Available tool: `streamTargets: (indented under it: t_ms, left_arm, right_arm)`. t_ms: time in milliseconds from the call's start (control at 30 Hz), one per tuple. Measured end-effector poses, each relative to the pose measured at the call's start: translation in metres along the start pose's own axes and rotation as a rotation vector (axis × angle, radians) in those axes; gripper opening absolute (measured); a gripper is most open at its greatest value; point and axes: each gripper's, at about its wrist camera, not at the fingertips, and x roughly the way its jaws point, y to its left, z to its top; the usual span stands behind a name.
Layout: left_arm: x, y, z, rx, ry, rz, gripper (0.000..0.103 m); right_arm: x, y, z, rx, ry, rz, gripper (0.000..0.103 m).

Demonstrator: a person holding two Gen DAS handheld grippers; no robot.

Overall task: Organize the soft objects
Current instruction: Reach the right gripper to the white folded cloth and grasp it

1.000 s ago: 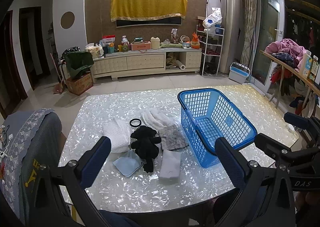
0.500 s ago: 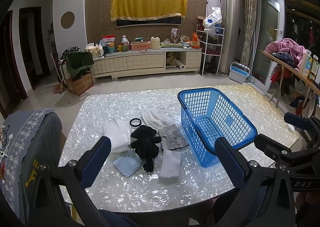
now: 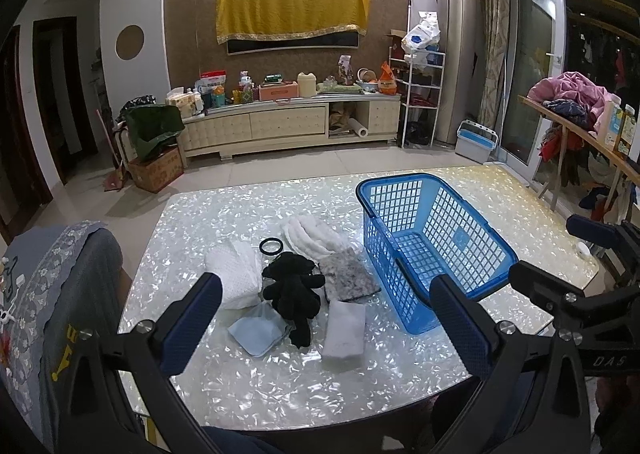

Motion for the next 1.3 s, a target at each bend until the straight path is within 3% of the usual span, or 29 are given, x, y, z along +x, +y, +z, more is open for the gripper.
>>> streamTargets:
  t_ms: [200,300,433,767,900,1100,1300]
  left_arm:
    - [0.010,0.010,0.005,0.038,0.006,-0.015,0.103]
    - [0.018,0.020,0.005,0.042,0.026,0.001,0.103]
    - [0.031,0.047,0.002,0.014,0.035,0.051,0.103]
    - [0.074,0.116,-0.010,-0.053,0.195,0.035,0.103]
    - [0.090,0.134,-0.017,-0.060,0.249,0.031,0.103]
    - [0.113,0.151,-0.035,-0.031,0.306,-0.007,0.103]
    - [0.139,0.158,-0.048,-0.025,0.357,-0.056,0.103]
  right_arm:
    - [0.009,-0.003,0.009,-0.001,0.008,0.010,0.103]
    - [0.025,0.002,0.018,-0.033,0.095,-0.005,0.103]
    - [0.045,0.011,0.026,-0.048,0.140,0.081,0.103]
    - [0.101,0.064,0.037,-0.100,0.252,0.191,0.103]
    - [0.115,0.088,0.032,-0.109,0.313,0.240,0.093]
    - [0.147,0.113,0.017,-0.106,0.435,0.259,0.088]
    - [0.184,0.118,-0.008,-0.059,0.579,0.187,0.087]
